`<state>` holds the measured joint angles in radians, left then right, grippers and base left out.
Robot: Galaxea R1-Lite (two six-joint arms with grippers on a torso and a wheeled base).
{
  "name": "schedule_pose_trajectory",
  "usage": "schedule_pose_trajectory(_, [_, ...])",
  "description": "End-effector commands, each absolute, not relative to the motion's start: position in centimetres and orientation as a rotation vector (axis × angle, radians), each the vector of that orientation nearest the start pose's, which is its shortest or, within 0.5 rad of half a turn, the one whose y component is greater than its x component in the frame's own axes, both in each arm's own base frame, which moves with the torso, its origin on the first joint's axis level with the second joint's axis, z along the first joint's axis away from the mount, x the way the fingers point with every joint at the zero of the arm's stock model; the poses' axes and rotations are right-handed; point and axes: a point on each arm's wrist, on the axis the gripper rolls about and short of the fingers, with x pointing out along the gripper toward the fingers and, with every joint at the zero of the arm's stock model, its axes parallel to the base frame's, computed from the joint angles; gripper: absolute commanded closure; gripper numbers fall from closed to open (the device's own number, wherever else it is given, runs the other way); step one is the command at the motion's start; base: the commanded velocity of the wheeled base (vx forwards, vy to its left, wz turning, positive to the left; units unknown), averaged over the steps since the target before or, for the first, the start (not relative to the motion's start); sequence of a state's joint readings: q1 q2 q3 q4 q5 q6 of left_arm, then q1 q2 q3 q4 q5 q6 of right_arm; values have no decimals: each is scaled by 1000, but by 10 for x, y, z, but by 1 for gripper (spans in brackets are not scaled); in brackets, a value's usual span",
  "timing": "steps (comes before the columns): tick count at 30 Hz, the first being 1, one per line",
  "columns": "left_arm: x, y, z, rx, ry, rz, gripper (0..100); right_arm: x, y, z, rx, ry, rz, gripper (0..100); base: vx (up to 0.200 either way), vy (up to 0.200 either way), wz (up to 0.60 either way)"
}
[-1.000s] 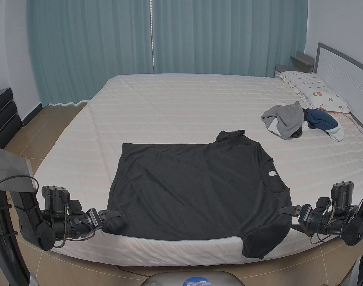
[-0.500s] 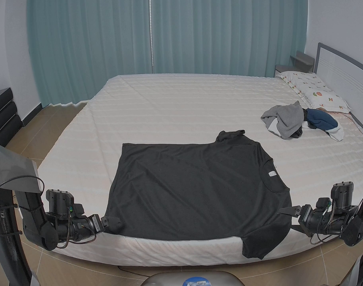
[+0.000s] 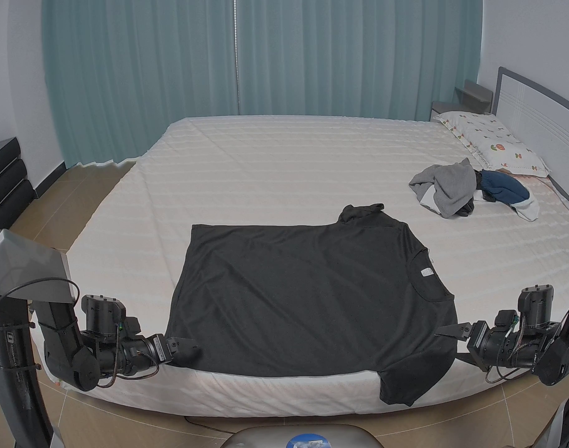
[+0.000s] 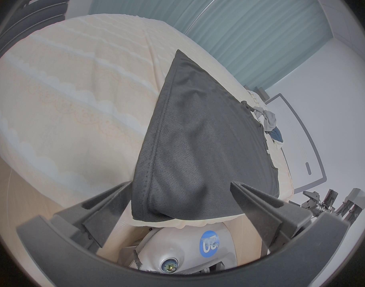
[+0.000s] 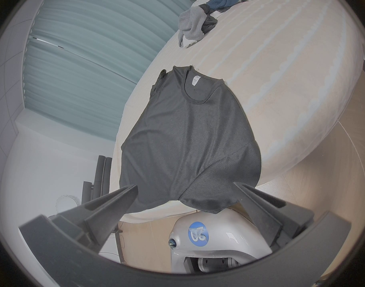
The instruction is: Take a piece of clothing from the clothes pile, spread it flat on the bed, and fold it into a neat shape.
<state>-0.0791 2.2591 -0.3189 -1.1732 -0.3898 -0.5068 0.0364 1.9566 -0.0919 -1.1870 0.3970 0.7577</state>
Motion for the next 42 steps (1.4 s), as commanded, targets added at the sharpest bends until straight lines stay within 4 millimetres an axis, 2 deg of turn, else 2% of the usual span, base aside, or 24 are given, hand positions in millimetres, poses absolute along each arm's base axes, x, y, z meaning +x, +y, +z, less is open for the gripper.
schedule_pose_trajectory(1, [269,-31,-31,-593,875,-245,0,213,17,25,839,806,142,0,0,0,0])
schedule_pose_trajectory(2, [269,-31,-31,-593,875,-245,0,213,17,25,839,806,142,0,0,0,0])
schedule_pose_trajectory(3, [268,-31,-31,-593,878,-244,100,213,17,25,839,806,142,0,0,0,0])
schedule_pose_trajectory(13, [258,-27,-31,-580,890,-176,100,213,16,24,840,809,137,0,0,0,0])
schedule_pose_trajectory(23, [250,-23,-23,-590,875,-164,100,217,13,20,833,806,114,0,0,0,0])
schedule_pose_trajectory(29, [250,-15,-26,-620,883,-131,100,227,11,6,837,839,89,0,0,0,0])
schedule_pose_trajectory(32, [251,-13,-25,-641,878,-117,100,233,5,2,859,832,63,0,0,0,0])
schedule_pose_trajectory(34, [254,-10,-24,-695,866,-96,100,239,-7,-11,864,845,11,0,0,0,0])
schedule_pose_trajectory(42, [252,-9,-24,-706,870,-90,100,246,-12,-13,789,815,35,0,0,0,0])
